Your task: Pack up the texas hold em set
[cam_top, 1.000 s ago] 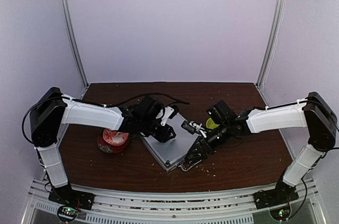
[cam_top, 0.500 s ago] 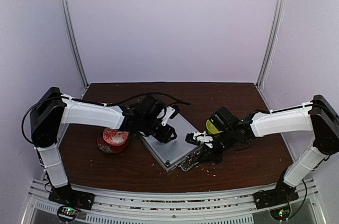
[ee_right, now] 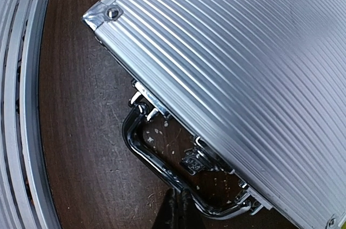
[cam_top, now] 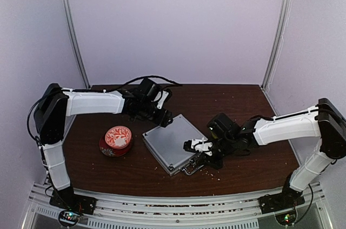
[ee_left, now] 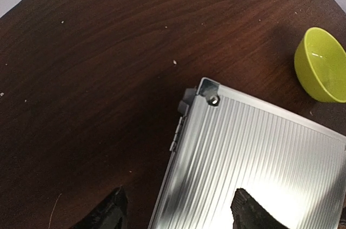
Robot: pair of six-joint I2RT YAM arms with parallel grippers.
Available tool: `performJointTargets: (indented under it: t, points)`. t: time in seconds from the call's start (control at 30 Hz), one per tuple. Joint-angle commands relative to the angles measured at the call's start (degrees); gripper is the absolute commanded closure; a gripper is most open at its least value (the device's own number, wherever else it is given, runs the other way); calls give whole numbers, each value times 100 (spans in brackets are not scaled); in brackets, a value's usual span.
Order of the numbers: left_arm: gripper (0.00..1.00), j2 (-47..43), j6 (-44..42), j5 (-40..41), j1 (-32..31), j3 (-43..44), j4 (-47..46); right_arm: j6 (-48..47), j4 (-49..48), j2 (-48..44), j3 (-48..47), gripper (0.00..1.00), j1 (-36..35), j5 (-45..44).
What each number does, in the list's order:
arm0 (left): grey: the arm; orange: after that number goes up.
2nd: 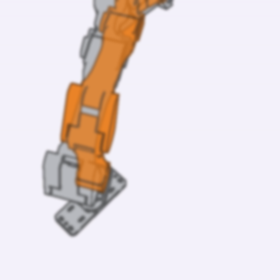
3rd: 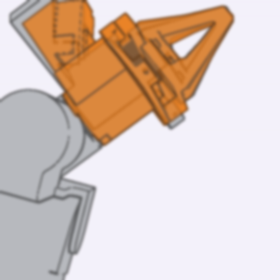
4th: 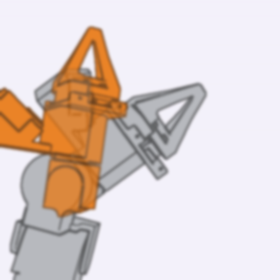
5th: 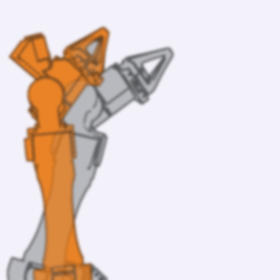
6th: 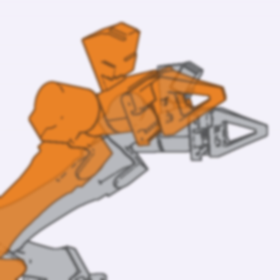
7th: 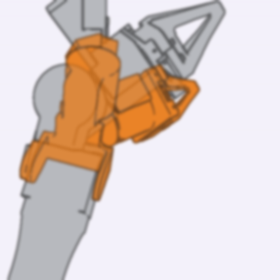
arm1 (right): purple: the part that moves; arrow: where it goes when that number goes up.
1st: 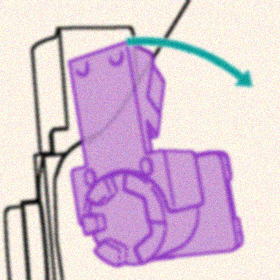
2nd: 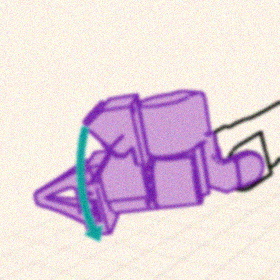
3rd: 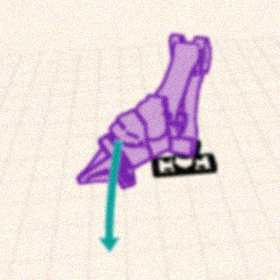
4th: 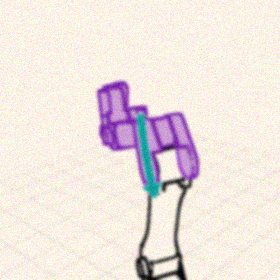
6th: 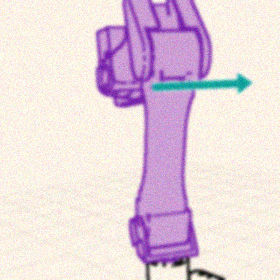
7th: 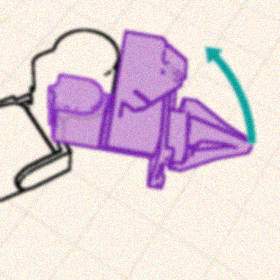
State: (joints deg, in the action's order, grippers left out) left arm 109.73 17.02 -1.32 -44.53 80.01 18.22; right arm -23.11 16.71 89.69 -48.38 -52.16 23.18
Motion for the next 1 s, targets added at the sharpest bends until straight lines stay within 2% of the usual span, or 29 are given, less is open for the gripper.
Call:
performJointTargets:
  t: [0.0,0.37,0.97]
  points:
    - [33,266,-81,-151,51,219,160,-122,-200,84,37,100,-172,-469]
    - [35,683,-132,-617,195,103,157,-178,-278,357,-13,100,-355,-674]
    - [40,694,-207,-875,195,26,85,-1,-617,573,-92,100,-422,-1042]
